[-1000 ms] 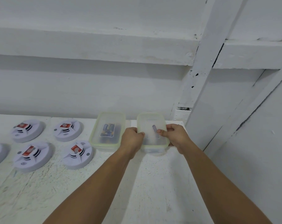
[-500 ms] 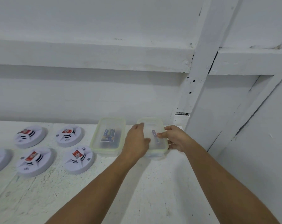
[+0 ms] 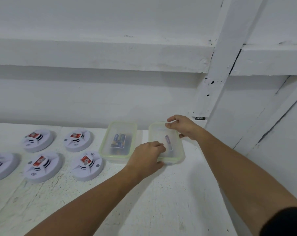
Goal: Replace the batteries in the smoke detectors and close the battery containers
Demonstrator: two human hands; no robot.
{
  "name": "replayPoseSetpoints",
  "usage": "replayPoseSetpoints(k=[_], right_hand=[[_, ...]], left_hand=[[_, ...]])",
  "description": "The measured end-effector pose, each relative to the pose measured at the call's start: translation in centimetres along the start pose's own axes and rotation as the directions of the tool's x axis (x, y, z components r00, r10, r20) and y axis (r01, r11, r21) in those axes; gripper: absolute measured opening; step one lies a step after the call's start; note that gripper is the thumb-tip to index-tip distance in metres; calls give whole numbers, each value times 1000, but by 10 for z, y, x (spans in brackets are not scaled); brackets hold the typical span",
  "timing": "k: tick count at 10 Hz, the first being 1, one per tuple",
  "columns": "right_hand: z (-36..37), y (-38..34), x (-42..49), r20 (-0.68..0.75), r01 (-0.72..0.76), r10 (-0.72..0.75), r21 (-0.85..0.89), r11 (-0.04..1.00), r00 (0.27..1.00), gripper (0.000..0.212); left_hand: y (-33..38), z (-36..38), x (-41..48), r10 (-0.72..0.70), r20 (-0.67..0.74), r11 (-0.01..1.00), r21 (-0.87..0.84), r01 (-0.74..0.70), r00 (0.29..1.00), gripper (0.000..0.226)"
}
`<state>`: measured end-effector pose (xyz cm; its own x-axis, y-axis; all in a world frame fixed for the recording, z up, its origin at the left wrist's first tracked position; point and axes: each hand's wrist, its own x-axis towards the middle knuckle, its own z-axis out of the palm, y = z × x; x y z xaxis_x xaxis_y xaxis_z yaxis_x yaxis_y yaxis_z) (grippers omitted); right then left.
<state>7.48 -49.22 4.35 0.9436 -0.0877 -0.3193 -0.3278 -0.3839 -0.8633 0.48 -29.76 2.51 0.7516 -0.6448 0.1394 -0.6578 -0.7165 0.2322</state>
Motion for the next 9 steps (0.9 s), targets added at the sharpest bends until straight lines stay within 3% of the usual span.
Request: replayPoseSetpoints(k=[2, 4, 6, 7, 8, 9], right_hand=[[2, 6, 18, 47, -75, 74, 33, 997, 996, 16], [0, 1, 23, 148, -190, 172, 114, 975, 974, 15], [7, 9, 25, 136, -180, 160, 149, 972, 978, 14], [17, 15, 19, 26, -116, 114, 97, 988, 993, 16], [24, 21, 13, -122, -83, 85, 27, 996, 989, 34], [28, 23, 2, -293, -61, 65, 24, 998, 954, 45]], left_hand=[[-5, 4, 0, -37, 0, 996, -83, 37, 999, 46], [-8, 7, 4, -63, 10, 991, -117, 63, 998, 49], [-13, 8, 4, -62, 18, 987, -147, 64, 998, 51], [-15, 1, 6, -53, 75, 982, -179, 66, 996, 60], [-15, -11, 10, -57, 128, 968, -237, 87, 990, 66], [-15, -19, 11, -101, 193, 922, -350, 164, 976, 58]])
